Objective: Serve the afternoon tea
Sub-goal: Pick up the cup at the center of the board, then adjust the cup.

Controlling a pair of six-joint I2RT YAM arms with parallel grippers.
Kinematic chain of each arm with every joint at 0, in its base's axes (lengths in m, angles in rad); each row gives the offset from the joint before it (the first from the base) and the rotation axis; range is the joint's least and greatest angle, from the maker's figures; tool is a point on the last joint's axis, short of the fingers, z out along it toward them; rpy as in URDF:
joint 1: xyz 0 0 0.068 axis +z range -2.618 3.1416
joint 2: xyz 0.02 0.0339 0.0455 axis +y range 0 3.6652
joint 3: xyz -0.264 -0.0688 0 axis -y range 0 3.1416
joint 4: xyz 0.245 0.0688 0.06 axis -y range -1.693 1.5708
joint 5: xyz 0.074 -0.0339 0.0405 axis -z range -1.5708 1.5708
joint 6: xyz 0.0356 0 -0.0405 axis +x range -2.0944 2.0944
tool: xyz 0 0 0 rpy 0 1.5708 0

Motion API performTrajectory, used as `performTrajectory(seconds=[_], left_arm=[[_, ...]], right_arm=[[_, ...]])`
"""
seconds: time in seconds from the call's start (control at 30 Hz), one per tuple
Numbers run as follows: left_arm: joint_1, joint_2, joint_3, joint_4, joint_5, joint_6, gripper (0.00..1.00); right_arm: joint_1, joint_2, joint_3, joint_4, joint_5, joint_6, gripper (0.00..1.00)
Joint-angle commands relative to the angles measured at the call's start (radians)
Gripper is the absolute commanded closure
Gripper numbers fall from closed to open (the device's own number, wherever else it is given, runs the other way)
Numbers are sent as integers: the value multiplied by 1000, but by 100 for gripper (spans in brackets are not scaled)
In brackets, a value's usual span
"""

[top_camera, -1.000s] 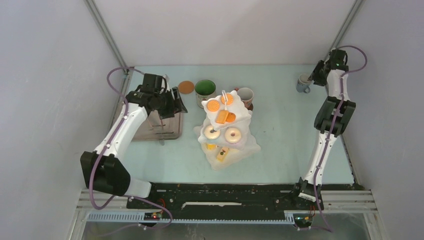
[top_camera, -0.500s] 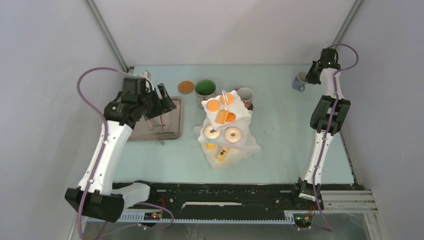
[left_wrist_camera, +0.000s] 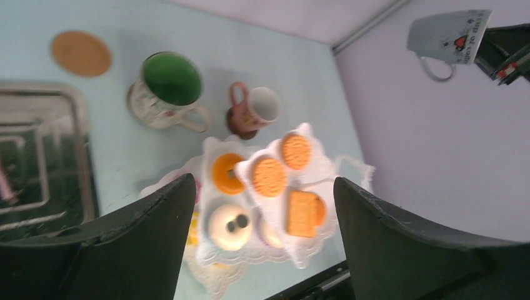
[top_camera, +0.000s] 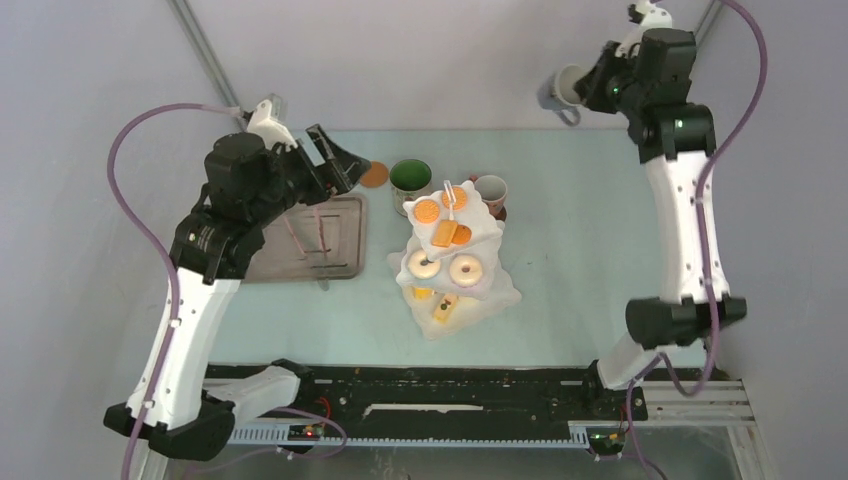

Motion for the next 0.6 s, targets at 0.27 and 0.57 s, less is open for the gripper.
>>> performTrajectory(seconds=[0.27,0.57], left_arm=[[-491,194,481,109,-468,158,15],[-637,247,540,109,-625,195,14]], right_arm=[[465,-326,-172,94,234,-80,100],[754,-360,-136,53,498,-195,100]])
